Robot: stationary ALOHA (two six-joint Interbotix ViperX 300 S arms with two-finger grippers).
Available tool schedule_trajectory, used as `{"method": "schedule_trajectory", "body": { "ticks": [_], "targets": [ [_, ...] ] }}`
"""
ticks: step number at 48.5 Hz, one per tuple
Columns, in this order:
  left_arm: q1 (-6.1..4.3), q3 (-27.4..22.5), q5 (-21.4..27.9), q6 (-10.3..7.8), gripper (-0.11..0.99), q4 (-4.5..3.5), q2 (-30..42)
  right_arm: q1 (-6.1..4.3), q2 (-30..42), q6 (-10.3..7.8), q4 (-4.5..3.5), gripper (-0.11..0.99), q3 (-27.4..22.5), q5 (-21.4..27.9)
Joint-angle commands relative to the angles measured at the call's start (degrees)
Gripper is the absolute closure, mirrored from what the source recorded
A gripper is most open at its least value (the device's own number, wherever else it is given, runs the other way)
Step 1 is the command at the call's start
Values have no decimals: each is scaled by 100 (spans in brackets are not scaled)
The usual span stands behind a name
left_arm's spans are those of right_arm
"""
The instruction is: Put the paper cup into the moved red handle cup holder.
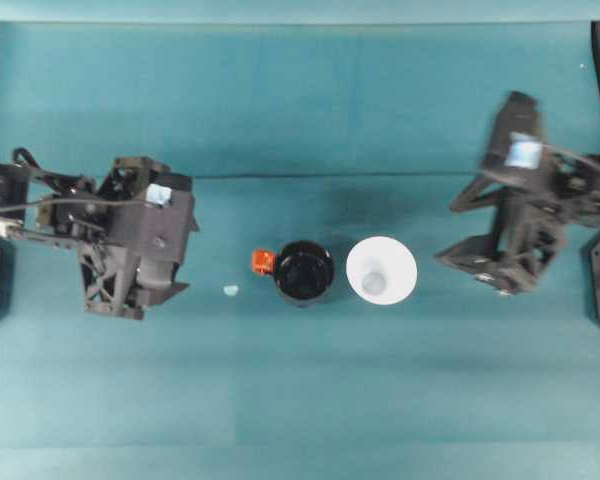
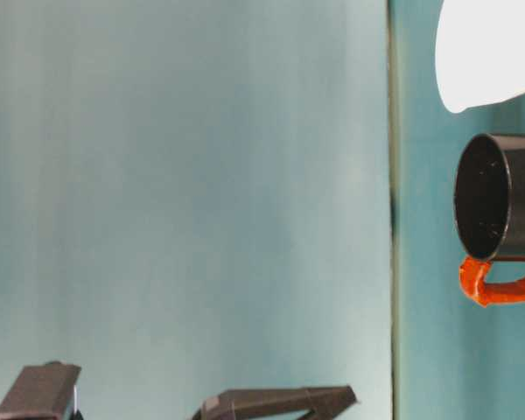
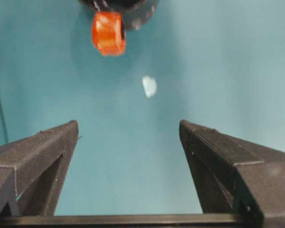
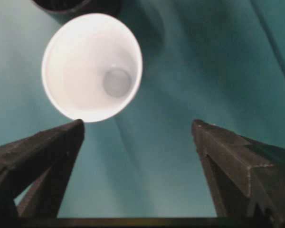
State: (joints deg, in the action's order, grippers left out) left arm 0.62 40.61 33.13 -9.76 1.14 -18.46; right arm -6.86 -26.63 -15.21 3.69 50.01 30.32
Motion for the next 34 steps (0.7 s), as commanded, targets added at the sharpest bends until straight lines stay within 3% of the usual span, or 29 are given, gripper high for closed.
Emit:
{"method": "schedule_trajectory", "body": {
  "ticks": [1,3,14,34],
  "targets": [
    [-9,-26,-26,70,-6,18,-88,-26,352,-62,9,-3,-404,202],
    [-9,-18,-26,114,-6,18,-88,-53,545,-62,9,-7,-571,316],
    [-9,35,-26,264,-6,18,-97,-193,1521,-53,-9,-6,-1292,923],
    [-9,97,-62,299,-6,18,-70,-202,2496,-53,0,-6,-1644,896]
  ]
}}
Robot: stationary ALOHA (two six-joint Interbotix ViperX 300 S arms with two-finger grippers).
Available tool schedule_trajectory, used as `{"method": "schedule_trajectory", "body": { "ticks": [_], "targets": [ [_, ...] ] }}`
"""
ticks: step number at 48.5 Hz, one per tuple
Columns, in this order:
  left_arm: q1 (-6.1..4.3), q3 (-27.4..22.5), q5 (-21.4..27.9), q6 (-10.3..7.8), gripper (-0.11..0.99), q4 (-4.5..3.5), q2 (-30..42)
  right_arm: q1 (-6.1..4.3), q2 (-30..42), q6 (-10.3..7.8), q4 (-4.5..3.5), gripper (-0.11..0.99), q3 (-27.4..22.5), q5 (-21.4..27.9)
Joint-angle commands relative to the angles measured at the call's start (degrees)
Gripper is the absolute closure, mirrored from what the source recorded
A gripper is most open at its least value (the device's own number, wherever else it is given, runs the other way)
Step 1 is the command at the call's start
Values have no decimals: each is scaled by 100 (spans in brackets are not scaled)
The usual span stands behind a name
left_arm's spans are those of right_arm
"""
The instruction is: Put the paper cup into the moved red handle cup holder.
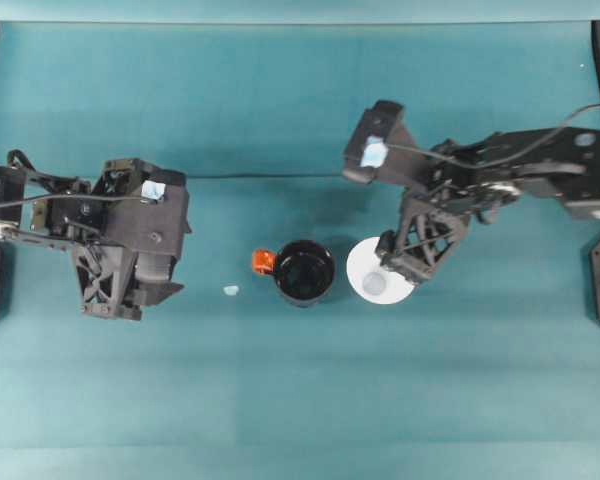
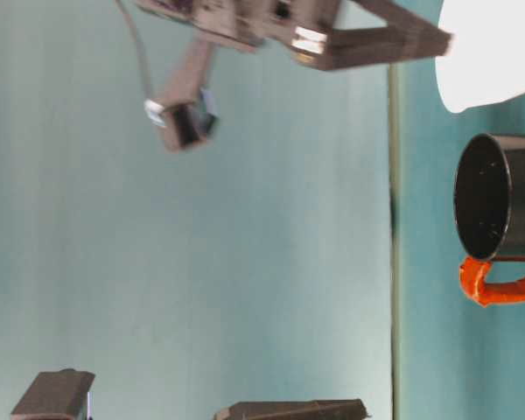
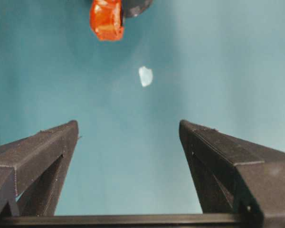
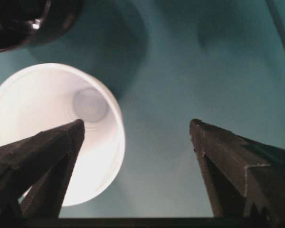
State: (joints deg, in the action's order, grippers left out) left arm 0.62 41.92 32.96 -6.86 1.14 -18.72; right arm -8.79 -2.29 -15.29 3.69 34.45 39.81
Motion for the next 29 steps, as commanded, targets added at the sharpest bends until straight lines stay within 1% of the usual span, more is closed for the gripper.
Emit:
{"method": "schedule_trajectory", "body": {
  "ticks": [1,2,16,21,23,25,28,29],
  "targets": [
    [-9,-35,-44,9,-6,18,-44,-9,88,-44,-9,-6,-88,-53],
    [-9,-18,-44,9,-6,18,-44,-9,114,-44,0,-6,-79,-53],
    [-9,35,-53,18,-6,18,-44,0,413,-53,0,-5,-79,-193],
    [-9,44,-53,18,-6,18,-35,0,466,-53,9,-2,-97,-193],
    [-9,44,-44,18,-6,18,-44,9,475,-53,9,2,-105,-193],
    [-9,44,-53,18,-6,18,-44,9,475,-53,9,8,-114,-193],
    [-9,53,-53,18,-6,18,-35,9,475,-53,26,22,-114,-185],
    [-9,44,-44,18,-6,18,-35,9,475,-62,26,30,-114,-176]
  ]
}}
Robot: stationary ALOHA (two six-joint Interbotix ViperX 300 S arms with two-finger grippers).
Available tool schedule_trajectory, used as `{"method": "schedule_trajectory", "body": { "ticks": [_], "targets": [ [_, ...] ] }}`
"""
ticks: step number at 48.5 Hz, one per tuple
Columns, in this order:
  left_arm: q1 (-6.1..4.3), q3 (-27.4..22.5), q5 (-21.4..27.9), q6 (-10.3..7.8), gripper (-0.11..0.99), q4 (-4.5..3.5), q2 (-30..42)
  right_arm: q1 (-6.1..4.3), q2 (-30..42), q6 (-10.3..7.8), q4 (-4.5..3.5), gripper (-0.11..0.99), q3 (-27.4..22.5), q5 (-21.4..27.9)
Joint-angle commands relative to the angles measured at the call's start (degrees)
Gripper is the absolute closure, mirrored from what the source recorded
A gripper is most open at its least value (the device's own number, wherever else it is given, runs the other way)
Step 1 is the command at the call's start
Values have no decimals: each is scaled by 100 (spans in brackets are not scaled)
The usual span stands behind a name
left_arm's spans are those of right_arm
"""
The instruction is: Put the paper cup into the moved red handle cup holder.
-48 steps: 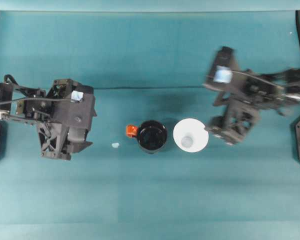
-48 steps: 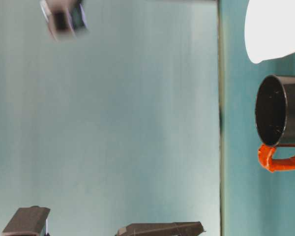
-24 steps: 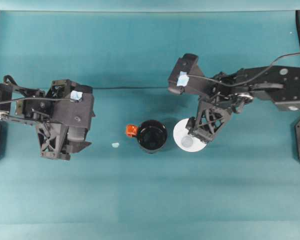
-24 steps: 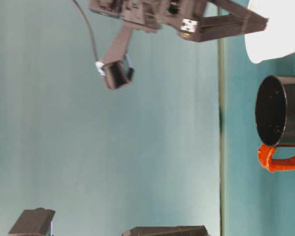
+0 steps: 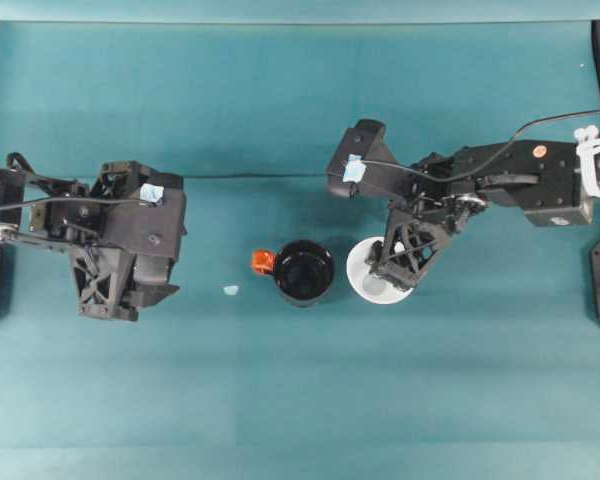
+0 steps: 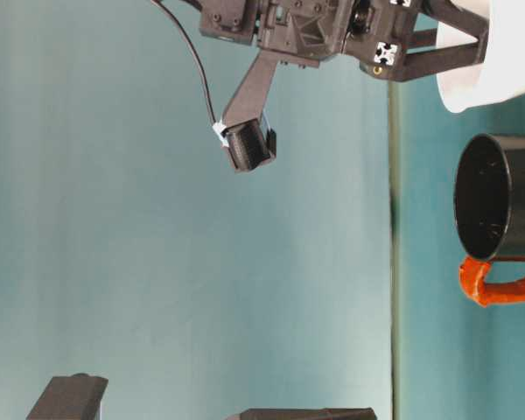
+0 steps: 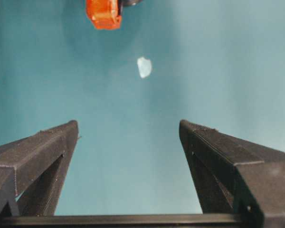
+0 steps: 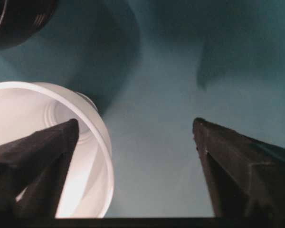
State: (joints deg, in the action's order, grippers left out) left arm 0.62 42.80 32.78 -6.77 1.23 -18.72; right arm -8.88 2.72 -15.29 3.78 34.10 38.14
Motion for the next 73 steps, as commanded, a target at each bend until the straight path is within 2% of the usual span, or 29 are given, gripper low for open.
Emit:
{"method": "schedule_trajectory", "body": {
  "ticks": [1,6,10,13,18,22,27,31,44,50,57,64,73],
  "targets": [
    [-9,-44,-35,9,-6,9,-35,26,-26,-62,18,36,-79,-9],
    [-9,-35,-35,9,-6,9,-35,79,-18,-79,26,65,-88,-9],
    [-9,-35,-35,9,-6,9,-44,79,-18,-176,35,82,-97,-18],
    [-9,-44,-35,9,-6,9,-35,79,-18,-290,44,90,-97,-18],
    [-9,-44,-62,9,-6,9,-35,79,-9,-466,44,97,-97,-9],
    [-9,-44,-114,9,-6,9,-35,105,-26,-527,44,98,-105,26],
    [-9,-35,-132,9,-6,9,-35,123,-132,-563,123,98,-211,264],
    [-9,-44,-132,9,-6,9,-35,123,-281,-554,141,98,-387,606],
    [-105,-35,-141,9,-6,9,-44,105,-809,-554,141,98,-1459,1907],
    [-114,-18,-132,9,-6,9,-53,123,-756,-554,149,98,-1907,2250],
    [-123,9,-132,9,-6,9,-70,176,-519,-554,158,98,-2320,2373],
    [-114,9,-132,9,-6,9,-70,167,-237,-519,132,98,-2725,2320],
    [-123,9,-132,9,-6,9,-70,176,26,-527,114,98,-2953,2162]
  ]
}}
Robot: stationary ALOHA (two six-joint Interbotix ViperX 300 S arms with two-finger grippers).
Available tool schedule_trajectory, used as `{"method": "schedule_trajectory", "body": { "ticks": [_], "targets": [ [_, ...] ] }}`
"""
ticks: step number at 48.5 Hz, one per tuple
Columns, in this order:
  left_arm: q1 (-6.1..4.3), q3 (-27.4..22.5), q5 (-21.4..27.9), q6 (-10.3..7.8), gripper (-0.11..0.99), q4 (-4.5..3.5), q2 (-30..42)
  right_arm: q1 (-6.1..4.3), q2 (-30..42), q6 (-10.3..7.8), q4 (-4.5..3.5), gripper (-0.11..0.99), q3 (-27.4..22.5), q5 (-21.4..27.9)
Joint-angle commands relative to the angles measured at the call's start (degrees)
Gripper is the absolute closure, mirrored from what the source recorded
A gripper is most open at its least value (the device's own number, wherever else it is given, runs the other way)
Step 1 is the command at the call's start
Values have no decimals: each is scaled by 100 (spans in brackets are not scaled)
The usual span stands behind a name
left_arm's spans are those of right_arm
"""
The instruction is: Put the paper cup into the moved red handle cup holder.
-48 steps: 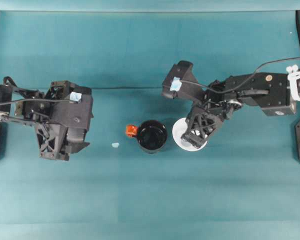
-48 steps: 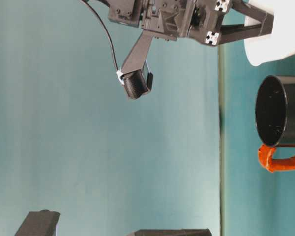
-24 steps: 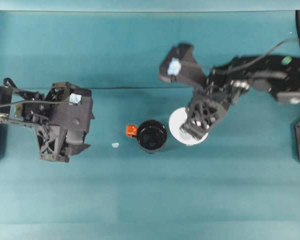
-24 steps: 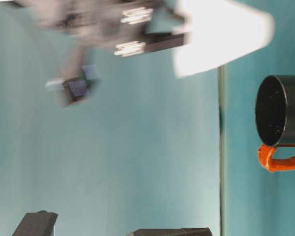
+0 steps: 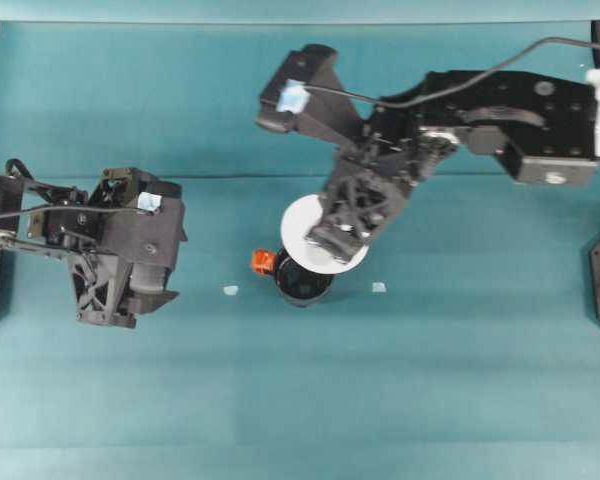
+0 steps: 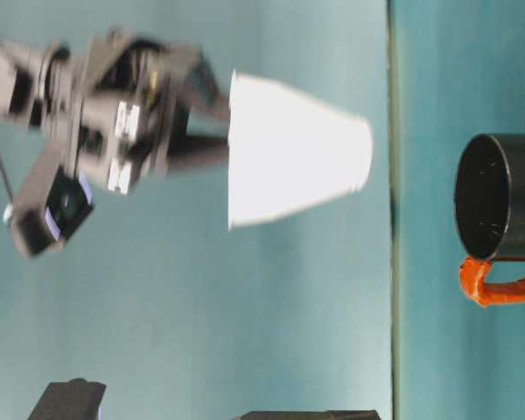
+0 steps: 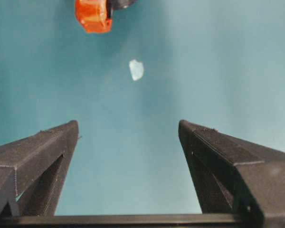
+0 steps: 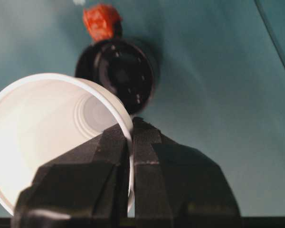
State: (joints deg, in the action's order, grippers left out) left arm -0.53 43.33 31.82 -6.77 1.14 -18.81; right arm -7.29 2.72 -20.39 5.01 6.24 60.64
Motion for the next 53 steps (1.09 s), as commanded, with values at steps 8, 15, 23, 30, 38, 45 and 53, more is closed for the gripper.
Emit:
{"method": "schedule_trajectory", "body": {
  "ticks": [8,15,23,30,38,45,53],
  "targets": [
    [-18,-44,-35,9,-6,9,-62,70,281,-35,-9,98,-193,-431],
    [-18,-35,-35,9,-6,18,-62,79,563,-18,0,98,-167,-562],
    [-26,-35,-35,9,-6,18,-53,70,809,-9,-97,98,-35,-606],
    [-53,-44,-35,9,-6,18,-62,53,888,-35,-211,98,185,-853],
    [-62,-44,-44,9,-5,18,-62,53,896,-79,-202,98,457,-1274],
    [-62,-35,-35,9,-4,18,-62,105,905,-97,-185,98,615,-1433],
    [-62,-35,-44,9,-3,18,-62,123,940,-105,-193,98,659,-1441]
  ]
}}
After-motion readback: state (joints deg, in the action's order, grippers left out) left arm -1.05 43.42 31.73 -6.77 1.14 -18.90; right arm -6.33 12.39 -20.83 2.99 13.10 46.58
